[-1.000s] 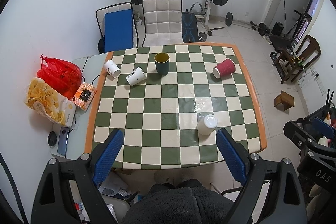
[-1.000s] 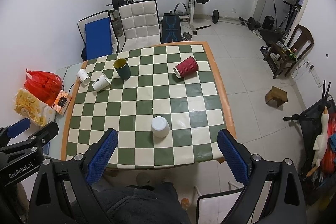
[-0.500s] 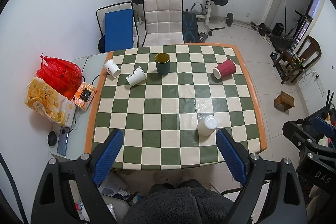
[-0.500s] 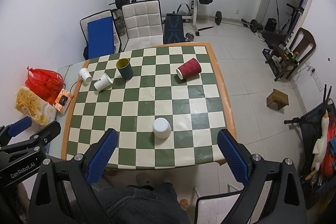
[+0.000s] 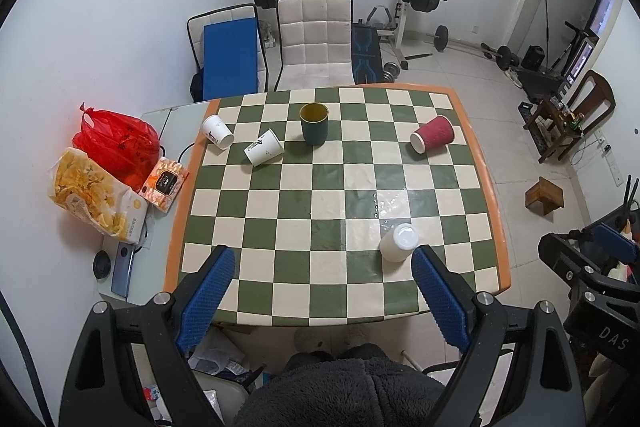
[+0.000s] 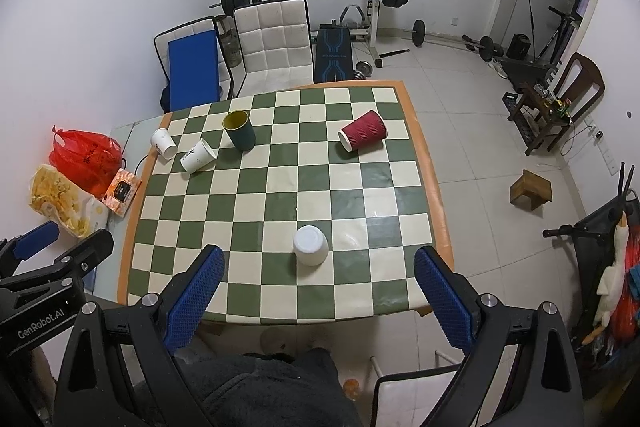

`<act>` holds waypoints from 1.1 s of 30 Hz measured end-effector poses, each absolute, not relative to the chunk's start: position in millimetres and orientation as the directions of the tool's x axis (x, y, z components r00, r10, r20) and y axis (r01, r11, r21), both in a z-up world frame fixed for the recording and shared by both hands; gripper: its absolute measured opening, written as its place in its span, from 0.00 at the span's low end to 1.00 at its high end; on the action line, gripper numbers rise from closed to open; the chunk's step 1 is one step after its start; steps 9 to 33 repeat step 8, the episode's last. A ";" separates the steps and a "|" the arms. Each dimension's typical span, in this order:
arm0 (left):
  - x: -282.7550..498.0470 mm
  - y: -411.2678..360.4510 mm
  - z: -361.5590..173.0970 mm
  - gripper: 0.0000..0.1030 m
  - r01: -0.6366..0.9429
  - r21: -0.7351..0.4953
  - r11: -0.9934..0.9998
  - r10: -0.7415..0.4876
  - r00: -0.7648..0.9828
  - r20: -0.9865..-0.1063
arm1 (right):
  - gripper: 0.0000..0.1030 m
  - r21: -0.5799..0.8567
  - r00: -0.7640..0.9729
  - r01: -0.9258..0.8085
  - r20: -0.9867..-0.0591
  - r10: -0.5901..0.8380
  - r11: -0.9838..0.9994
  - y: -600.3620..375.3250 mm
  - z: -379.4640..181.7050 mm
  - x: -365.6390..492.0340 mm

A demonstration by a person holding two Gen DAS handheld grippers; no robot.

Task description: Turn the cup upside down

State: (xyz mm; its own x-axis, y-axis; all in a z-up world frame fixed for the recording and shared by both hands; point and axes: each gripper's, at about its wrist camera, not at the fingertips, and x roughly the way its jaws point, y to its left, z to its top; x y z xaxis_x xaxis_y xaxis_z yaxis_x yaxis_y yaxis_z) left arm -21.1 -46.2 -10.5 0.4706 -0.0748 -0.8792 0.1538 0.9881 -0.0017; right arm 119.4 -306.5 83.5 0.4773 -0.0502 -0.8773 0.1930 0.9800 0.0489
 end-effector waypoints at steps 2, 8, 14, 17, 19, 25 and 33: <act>-20.7 -46.0 -10.3 0.88 0.152 -0.002 0.988 -0.074 0.470 -0.879 | 0.95 0.049 0.478 0.192 -0.877 -0.050 0.980 -306.6 83.6 119.3; -20.6 -45.8 -10.7 0.88 0.152 -0.002 0.988 -0.074 0.468 -0.881 | 0.95 0.054 0.477 0.190 -0.878 -0.044 0.980 -305.0 81.9 121.1; -20.6 -45.8 -10.7 0.88 0.152 -0.002 0.988 -0.074 0.468 -0.881 | 0.95 0.054 0.477 0.190 -0.878 -0.044 0.980 -305.0 81.9 121.1; -20.6 -45.8 -10.7 0.88 0.152 -0.002 0.988 -0.074 0.468 -0.881 | 0.95 0.054 0.477 0.190 -0.878 -0.044 0.980 -305.0 81.9 121.1; -20.6 -45.8 -10.7 0.88 0.152 -0.002 0.988 -0.074 0.468 -0.881 | 0.95 0.054 0.477 0.190 -0.878 -0.044 0.980 -305.0 81.9 121.1; -20.6 -45.8 -10.7 0.88 0.152 -0.002 0.988 -0.074 0.468 -0.881 | 0.95 0.054 0.477 0.190 -0.878 -0.044 0.980 -305.0 81.9 121.1; -20.6 -45.8 -10.7 0.88 0.152 -0.002 0.988 -0.074 0.468 -0.881 | 0.95 0.054 0.477 0.190 -0.878 -0.044 0.980 -305.0 81.9 121.1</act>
